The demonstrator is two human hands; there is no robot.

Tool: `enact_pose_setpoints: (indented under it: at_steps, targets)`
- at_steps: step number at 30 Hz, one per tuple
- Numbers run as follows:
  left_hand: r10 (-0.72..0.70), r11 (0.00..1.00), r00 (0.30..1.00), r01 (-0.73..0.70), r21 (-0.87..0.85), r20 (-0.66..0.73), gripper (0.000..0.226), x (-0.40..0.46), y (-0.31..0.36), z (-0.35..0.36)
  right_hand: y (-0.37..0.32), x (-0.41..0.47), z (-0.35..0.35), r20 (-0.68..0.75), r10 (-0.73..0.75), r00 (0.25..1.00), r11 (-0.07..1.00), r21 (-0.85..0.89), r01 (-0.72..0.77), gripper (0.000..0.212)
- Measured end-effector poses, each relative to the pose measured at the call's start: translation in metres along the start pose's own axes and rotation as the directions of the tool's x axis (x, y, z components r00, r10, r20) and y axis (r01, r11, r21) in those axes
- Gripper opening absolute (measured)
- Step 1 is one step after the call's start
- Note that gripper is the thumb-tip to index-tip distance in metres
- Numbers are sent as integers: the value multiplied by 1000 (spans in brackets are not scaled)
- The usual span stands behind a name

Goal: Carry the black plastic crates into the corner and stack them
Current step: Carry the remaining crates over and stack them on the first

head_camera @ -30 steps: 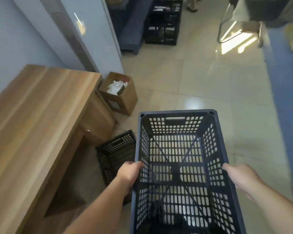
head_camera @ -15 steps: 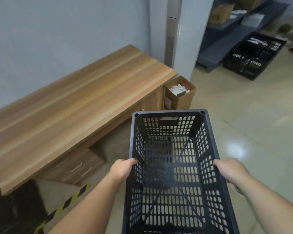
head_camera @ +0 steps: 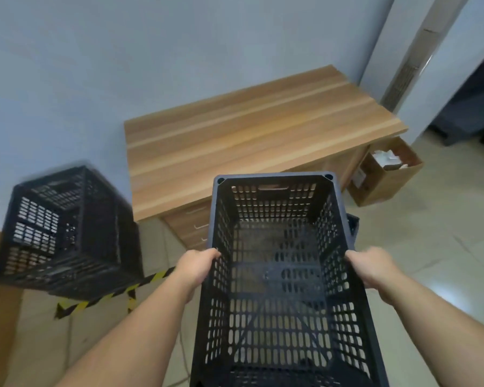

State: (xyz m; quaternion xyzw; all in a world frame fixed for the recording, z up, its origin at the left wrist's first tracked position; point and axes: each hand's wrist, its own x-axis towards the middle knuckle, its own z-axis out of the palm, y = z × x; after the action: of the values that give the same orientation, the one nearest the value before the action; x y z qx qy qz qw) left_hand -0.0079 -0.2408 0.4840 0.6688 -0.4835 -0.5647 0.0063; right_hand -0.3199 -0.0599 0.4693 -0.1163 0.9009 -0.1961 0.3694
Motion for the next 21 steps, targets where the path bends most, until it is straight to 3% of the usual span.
enact_pose_setpoints:
  at_steps: [5, 9, 13, 21]
  targets:
    - [-63, 996, 995, 58, -73, -75, 40, -10, -38, -73, -53, -57, 48, 8, -81, 997, 991, -111, 82, 38]
    - [-124, 985, 981, 103, -137, -152, 42, -18, -67, -123, -88, -79, 85, 74, -128, 989, 961, -237, 142, 46]
    - [-190, 968, 957, 146, -206, -218, 55, -25, -96, -165, -126, -97, 116, 177, -178, 968, 919, -321, 228, 40]
    - [-322, 916, 877, 193, -352, -356, 29, -53, -142, -218, -193, -134, 173, 363, -273, 891, 811, -411, 416, 36]
